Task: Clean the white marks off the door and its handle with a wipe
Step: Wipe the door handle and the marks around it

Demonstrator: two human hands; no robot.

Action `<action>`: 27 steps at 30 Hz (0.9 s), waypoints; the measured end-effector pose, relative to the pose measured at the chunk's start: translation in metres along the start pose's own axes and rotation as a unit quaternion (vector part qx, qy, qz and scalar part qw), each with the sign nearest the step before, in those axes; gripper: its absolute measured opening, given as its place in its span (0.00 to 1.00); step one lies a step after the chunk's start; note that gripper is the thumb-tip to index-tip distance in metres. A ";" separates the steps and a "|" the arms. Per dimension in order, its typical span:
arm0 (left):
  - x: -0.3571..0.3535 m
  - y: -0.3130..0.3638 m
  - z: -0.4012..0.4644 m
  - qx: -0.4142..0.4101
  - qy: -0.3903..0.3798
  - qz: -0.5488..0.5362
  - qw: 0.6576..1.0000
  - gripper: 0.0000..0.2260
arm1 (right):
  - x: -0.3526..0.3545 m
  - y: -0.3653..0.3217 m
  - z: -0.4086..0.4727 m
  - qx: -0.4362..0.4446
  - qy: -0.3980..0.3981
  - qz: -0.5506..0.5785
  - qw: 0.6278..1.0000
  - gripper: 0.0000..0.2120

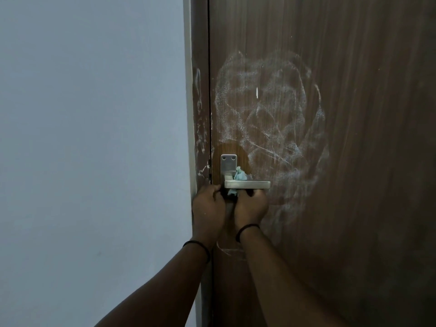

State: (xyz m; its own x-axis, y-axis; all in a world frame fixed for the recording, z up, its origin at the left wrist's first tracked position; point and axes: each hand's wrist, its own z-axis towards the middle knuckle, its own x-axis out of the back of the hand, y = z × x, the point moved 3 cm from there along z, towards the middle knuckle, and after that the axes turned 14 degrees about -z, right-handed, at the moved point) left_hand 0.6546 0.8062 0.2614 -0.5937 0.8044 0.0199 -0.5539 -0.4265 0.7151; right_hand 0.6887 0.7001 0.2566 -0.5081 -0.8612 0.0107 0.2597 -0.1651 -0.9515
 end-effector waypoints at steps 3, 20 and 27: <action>-0.002 -0.003 -0.003 0.034 0.008 -0.010 0.999 0.12 | -0.001 0.020 -0.010 0.023 -0.040 -0.059 0.997 0.00; -0.016 -0.015 -0.043 0.374 0.079 -0.296 0.875 0.09 | -0.003 0.020 -0.014 -0.201 -0.163 0.141 0.956 0.09; -0.002 -0.001 -0.039 0.324 0.118 -0.258 0.902 0.06 | -0.008 0.013 -0.026 -0.190 -0.201 0.084 0.957 0.04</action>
State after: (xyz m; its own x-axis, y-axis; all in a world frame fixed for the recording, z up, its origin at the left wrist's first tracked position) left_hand 0.6342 0.7890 0.2334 -0.5052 0.6831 -0.5273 -0.3794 0.3730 0.8467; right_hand 0.6748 0.7176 0.2361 -0.1079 -0.9885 -0.1064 -0.0465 0.1120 -0.9926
